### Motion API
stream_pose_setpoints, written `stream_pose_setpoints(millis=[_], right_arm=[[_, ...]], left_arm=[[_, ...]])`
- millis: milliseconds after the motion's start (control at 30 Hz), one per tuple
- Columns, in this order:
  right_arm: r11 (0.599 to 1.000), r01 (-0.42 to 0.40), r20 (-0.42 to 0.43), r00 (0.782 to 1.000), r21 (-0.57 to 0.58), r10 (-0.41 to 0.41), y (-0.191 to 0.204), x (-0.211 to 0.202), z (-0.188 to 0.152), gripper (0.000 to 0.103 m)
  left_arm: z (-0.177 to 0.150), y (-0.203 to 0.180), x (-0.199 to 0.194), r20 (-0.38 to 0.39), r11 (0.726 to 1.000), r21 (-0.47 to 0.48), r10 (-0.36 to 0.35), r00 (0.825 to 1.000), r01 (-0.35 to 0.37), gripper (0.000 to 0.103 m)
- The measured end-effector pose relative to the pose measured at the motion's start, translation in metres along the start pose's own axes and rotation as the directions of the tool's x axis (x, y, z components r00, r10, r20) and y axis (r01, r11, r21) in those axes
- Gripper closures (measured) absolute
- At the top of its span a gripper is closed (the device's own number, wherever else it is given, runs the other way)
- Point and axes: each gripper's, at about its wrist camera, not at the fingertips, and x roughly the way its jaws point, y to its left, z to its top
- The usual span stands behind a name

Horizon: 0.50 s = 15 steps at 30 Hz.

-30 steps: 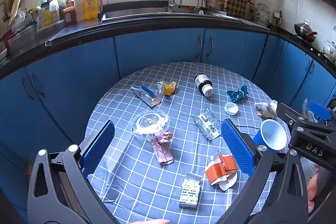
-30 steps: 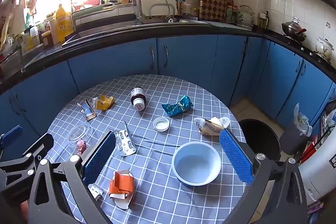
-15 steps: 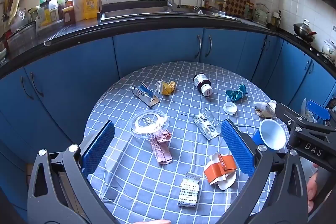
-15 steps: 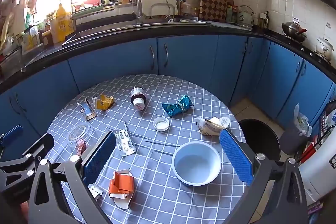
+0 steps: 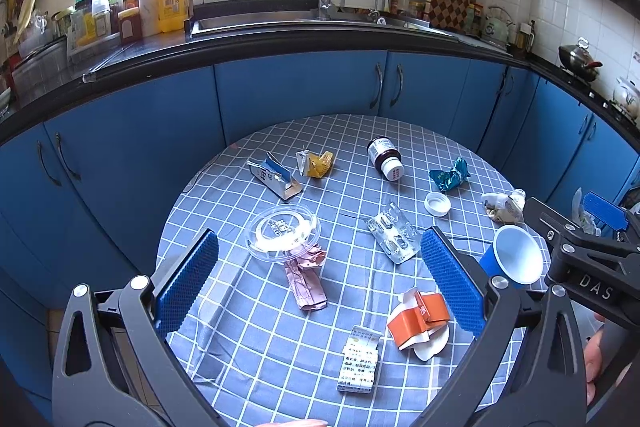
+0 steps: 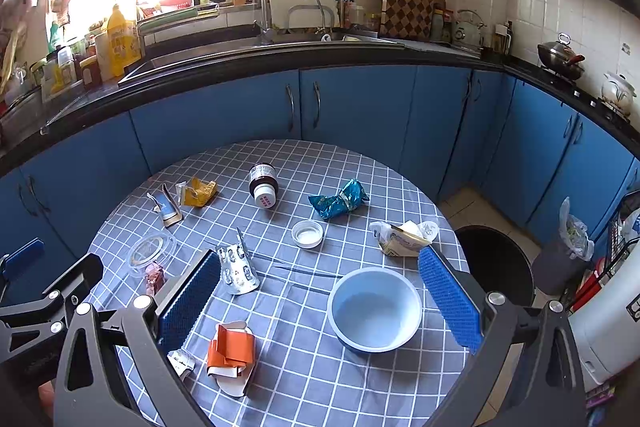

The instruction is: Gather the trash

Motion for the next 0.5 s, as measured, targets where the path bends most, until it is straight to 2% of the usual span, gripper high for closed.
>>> stream_pose_setpoints(millis=[500], right_arm=[[1.000, 0.001, -0.002, 1.000, -0.001, -0.001, 0.0006, 0.0006, -0.0004, 0.007]], left_arm=[[-0.0080, 0.0000, 0.0040, -0.006, 1.000, -0.002, -0.007, 1.000, 0.007, 0.003]])
